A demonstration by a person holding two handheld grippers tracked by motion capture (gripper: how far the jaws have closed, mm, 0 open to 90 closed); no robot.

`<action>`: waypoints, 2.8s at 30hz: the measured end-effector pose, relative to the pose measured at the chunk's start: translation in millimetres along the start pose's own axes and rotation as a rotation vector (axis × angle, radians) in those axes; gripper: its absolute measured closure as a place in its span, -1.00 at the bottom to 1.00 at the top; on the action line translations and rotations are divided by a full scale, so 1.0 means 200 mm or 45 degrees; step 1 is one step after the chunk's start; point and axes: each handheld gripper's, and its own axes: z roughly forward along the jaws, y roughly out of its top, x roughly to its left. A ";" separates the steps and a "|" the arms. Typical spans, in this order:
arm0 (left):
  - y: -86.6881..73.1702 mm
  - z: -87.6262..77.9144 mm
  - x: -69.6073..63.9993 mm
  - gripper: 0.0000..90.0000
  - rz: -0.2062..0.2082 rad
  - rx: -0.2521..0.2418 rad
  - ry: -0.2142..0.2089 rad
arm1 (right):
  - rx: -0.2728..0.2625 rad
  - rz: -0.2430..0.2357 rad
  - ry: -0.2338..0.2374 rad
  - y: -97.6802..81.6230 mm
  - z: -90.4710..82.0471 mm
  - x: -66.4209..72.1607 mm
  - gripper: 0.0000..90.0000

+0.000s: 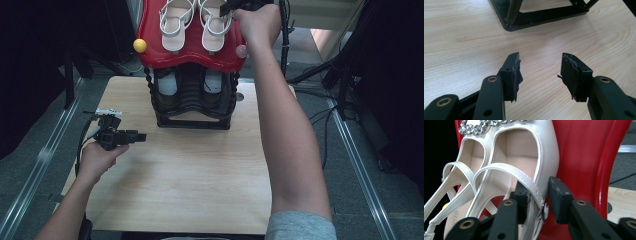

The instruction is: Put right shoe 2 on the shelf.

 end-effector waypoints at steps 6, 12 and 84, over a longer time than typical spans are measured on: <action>0.00 0.00 0.00 0.12 -0.001 -0.001 0.000 | 0.000 -0.002 0.017 0.00 0.00 0.00 0.39; 0.00 0.00 0.00 0.12 -0.001 -0.001 0.002 | -0.006 -0.015 0.022 0.02 -0.05 0.01 0.36; 0.00 0.01 0.00 0.12 0.005 -0.032 0.013 | 0.166 -0.057 0.048 -0.82 0.12 -0.75 0.38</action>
